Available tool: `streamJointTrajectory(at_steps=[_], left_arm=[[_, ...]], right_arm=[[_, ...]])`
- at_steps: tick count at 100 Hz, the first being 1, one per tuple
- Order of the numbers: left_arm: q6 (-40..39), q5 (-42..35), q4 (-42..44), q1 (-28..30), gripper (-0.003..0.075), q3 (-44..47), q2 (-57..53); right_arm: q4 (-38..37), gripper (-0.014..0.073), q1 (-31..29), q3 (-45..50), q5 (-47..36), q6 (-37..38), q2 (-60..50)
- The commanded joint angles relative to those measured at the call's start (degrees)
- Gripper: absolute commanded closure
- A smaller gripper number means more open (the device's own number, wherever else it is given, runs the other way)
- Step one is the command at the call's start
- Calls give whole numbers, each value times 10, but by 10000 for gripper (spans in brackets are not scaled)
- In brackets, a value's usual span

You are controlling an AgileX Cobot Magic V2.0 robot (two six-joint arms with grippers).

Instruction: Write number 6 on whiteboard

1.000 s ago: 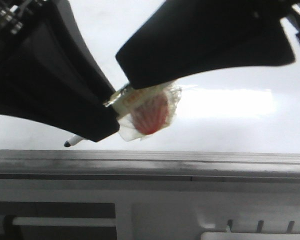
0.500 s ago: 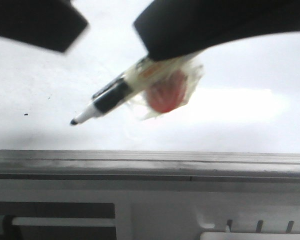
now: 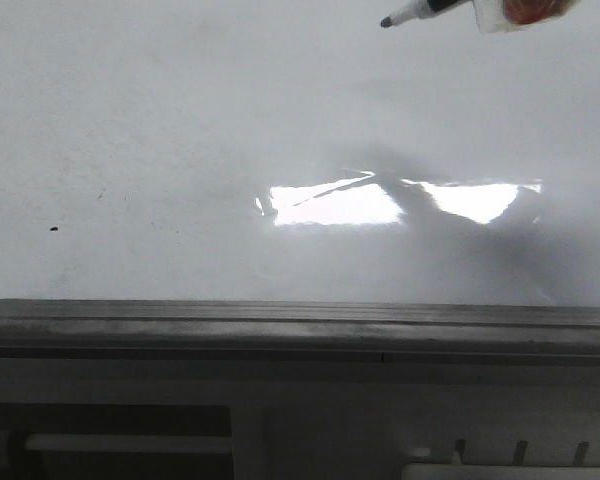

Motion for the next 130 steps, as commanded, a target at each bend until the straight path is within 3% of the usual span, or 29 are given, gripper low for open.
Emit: streamJointTrajectory(at_steps=[1,68,130], left_arm=[[-6,-57,-28,2,739,-10,3],[-6,-61,-57,2,739,-10,3],[-6,-61,-57,2,739,-10,3]], right_arm=[[0,643,-11,-30,-31,-5,21],[17,643,-40,-42,-94,-5,99],[11,642,-47,-39,123,-3,121]])
